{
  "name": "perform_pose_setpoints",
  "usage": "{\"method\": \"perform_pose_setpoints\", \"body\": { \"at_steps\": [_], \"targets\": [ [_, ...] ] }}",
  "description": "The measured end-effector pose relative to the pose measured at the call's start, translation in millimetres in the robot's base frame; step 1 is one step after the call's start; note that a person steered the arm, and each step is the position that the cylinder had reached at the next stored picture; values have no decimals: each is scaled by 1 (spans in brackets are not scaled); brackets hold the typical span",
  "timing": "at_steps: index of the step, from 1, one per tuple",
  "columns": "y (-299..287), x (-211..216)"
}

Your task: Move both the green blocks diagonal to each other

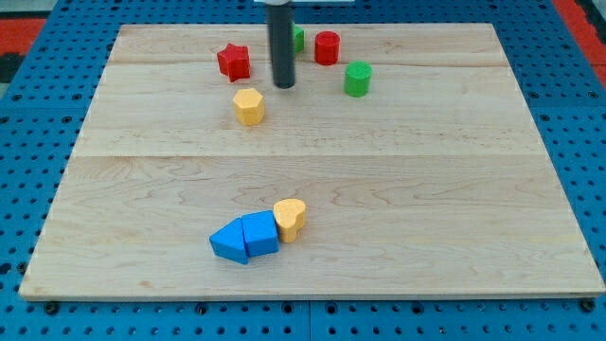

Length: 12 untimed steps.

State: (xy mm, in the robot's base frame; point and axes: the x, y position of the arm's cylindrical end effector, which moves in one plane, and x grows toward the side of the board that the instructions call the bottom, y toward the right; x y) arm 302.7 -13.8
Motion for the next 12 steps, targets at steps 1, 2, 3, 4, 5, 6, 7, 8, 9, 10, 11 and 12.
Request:
{"method": "perform_pose_setpoints", "body": {
  "at_steps": [1,2,3,4,5,6,7,8,9,10,11,12],
  "targets": [
    [-21,-30],
    [-87,-30],
    [-81,-46],
    [-81,-57],
    [-57,-42],
    [17,-22],
    [100,-22],
    [131,-52],
    [85,-95],
    [23,-104],
    [-9,-97],
    [-17,-94]
  ]
}}
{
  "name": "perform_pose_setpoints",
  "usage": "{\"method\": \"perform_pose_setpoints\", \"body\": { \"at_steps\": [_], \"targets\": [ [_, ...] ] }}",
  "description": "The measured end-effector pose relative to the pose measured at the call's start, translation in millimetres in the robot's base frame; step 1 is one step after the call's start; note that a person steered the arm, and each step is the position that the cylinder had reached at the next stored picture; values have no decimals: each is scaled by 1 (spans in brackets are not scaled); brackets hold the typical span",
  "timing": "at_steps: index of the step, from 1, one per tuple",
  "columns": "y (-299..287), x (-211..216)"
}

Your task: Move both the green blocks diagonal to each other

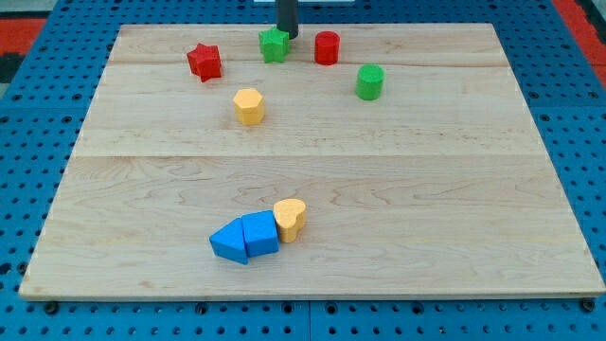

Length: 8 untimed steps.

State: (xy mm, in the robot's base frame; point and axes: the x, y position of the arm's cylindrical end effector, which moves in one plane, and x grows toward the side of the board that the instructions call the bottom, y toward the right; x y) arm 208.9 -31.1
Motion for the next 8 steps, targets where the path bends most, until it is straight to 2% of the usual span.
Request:
{"method": "perform_pose_setpoints", "body": {
  "at_steps": [2,3,4,5,8],
  "targets": [
    [83,-13],
    [183,63],
    [192,140],
    [120,173],
    [130,100]
  ]
}}
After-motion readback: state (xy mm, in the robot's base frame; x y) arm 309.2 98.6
